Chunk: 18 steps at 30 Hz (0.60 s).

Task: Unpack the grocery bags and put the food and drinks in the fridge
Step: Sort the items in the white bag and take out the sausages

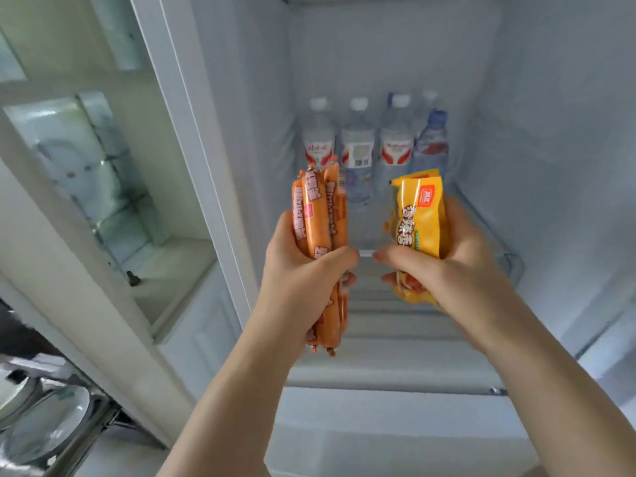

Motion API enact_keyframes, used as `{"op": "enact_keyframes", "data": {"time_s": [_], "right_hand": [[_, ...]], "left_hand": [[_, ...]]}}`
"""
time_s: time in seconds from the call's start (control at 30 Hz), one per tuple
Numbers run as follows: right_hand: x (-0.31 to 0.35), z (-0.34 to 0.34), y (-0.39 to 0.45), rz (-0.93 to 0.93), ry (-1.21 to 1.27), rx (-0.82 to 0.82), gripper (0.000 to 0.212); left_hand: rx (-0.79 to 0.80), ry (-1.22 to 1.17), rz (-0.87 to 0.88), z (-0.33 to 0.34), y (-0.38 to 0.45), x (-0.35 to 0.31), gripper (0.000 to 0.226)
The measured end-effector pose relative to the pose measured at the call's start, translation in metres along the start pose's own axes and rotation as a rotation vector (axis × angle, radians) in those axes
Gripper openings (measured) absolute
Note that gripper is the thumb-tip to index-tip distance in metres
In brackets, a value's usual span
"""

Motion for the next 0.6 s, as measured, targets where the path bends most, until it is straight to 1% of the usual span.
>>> {"op": "enact_keyframes", "data": {"time_s": [0.1, 0.2, 0.3, 0.43, 0.6], "right_hand": [[0.028, -0.001, 0.026, -0.076, 0.016, -0.037, 0.038], [0.057, -0.006, 0.056, -0.135, 0.023, -0.104, 0.046], [0.089, -0.012, 0.077, -0.241, -0.007, -0.153, 0.041], [0.129, -0.017, 0.097, -0.359, -0.011, -0.157, 0.044], [0.18, -0.022, 0.131, -0.457, -0.03, -0.146, 0.043]], "left_hand": [[0.043, -0.022, 0.053, 0.009, 0.024, -0.028, 0.037], [0.062, -0.034, 0.12, 0.017, 0.05, -0.061, 0.038], [0.062, -0.066, 0.193, 0.023, 0.07, -0.096, 0.036], [0.065, -0.122, 0.265, 0.03, 0.095, -0.138, 0.033], [0.092, -0.192, 0.275, 0.038, 0.123, -0.184, 0.031]]}}
Point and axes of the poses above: each hand's wrist, its own y-axis towards the middle knuckle, its own z-axis out of the palm, x = y × z, the point moved 7 cm from there along y, towards the middle knuckle, and after that the axes turned 5 degrees about -x, right-handed, at the moved point
